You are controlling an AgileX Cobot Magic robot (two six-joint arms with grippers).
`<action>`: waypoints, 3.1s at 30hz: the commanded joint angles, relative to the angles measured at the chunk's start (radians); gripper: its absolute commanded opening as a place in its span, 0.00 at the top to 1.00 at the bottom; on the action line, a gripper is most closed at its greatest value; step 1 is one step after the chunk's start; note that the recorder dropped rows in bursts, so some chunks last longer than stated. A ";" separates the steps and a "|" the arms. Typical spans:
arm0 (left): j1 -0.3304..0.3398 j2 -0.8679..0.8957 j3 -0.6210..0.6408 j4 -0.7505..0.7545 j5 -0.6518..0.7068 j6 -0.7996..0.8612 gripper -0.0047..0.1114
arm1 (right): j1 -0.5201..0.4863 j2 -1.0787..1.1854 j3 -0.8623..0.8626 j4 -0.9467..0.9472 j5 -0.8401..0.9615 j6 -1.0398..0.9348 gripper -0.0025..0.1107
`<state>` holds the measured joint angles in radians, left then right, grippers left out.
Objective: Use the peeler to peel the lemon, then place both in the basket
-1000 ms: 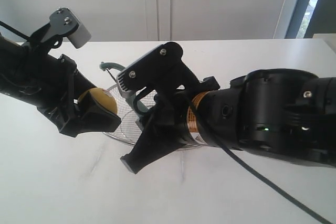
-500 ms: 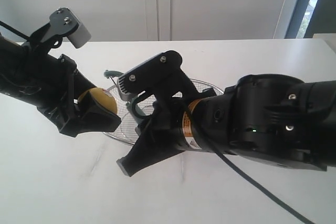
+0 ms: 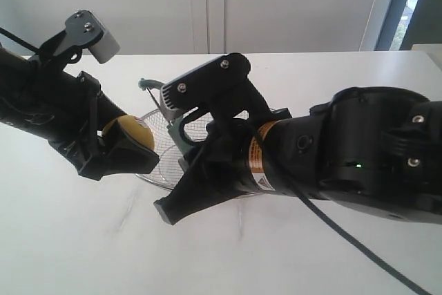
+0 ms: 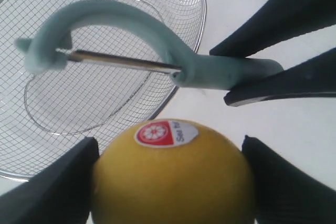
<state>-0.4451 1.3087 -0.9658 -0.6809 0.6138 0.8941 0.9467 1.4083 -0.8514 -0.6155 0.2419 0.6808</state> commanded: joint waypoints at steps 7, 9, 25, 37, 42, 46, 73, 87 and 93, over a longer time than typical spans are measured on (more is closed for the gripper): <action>0.003 -0.004 -0.001 -0.024 0.009 -0.005 0.96 | 0.001 0.038 0.004 0.035 -0.025 -0.004 0.98; 0.003 -0.004 -0.001 -0.024 0.009 -0.005 0.96 | 0.001 0.038 0.004 0.039 -0.043 -0.007 0.98; 0.003 -0.004 -0.001 -0.024 0.011 -0.005 0.96 | 0.047 -0.020 0.004 0.037 0.020 -0.011 0.98; 0.003 -0.004 -0.001 -0.024 0.011 -0.005 0.96 | 0.054 -0.204 0.004 0.039 0.112 -0.015 0.98; 0.003 -0.004 -0.001 -0.024 0.011 -0.005 0.96 | 0.054 -0.325 0.004 0.039 0.248 -0.015 0.98; 0.003 -0.004 -0.001 -0.024 0.011 -0.005 0.96 | 0.069 -0.440 0.004 0.043 0.267 -0.015 0.98; 0.003 -0.004 -0.001 -0.036 0.033 -0.005 0.96 | -0.206 -0.209 -0.012 -0.170 0.269 0.020 0.98; 0.003 -0.004 -0.001 -0.036 0.036 -0.005 0.96 | -0.449 0.149 -0.290 0.339 0.265 -0.612 0.98; 0.003 -0.004 -0.001 -0.036 0.036 -0.005 0.96 | -0.462 0.284 -0.393 0.540 0.390 -0.910 0.98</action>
<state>-0.4451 1.3087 -0.9658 -0.6865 0.6343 0.8941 0.4944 1.6513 -1.2094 -0.1312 0.5892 -0.1246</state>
